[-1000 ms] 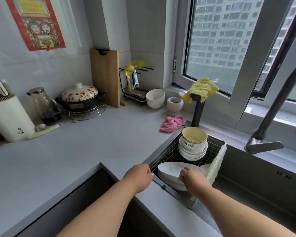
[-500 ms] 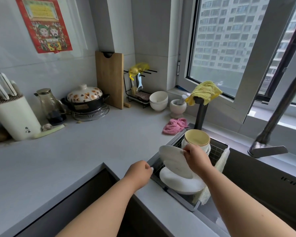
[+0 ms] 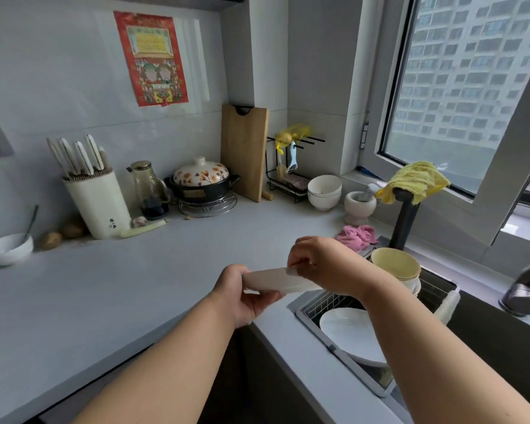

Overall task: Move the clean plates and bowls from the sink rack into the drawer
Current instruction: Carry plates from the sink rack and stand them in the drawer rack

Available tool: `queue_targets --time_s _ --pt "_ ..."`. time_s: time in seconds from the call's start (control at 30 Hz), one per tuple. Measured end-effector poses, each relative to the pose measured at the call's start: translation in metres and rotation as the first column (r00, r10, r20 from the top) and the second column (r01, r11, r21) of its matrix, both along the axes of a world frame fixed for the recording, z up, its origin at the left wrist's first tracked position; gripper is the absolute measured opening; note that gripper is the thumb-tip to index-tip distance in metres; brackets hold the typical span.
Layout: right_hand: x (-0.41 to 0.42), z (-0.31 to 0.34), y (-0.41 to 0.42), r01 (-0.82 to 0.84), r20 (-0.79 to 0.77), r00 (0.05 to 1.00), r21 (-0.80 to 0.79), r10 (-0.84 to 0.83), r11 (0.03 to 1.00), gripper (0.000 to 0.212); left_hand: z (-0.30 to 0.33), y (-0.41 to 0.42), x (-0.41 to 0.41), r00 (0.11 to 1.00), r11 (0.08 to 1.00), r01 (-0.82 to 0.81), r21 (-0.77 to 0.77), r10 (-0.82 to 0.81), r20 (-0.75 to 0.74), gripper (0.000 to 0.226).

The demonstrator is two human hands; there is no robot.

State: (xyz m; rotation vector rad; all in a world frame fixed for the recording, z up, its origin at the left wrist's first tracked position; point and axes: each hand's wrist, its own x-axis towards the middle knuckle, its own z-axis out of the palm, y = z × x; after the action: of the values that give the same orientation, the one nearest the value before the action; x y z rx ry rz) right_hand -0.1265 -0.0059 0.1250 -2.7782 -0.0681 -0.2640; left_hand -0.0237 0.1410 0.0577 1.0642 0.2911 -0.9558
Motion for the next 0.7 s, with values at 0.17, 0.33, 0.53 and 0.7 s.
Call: queue_targets --time_s 0.17,0.33,0.53,0.7 --pt "0.025 0.003 0.037 0.041 -0.042 0.999 0.161 -0.035 0.986 0.032 0.003 0.044 -0.001 0.982 0.984 -0.18 0.009 0.179 0.059 0.028" --pt "0.068 -0.014 0.065 0.243 0.096 0.958 0.229 -0.27 0.943 0.036 0.005 0.094 0.002 0.919 0.925 -0.38 -0.014 0.379 0.11 0.021" --pt "0.104 -0.043 0.126 0.388 -0.101 0.913 0.517 -0.395 0.763 0.057 0.009 0.166 0.002 0.82 0.836 -0.549 0.008 0.536 0.199 0.019" --pt "0.108 -0.037 0.21 0.391 -0.389 0.92 0.916 -0.042 0.085 0.022 0.006 0.242 -0.003 0.737 0.759 -0.649 -0.051 0.644 0.205 0.027"
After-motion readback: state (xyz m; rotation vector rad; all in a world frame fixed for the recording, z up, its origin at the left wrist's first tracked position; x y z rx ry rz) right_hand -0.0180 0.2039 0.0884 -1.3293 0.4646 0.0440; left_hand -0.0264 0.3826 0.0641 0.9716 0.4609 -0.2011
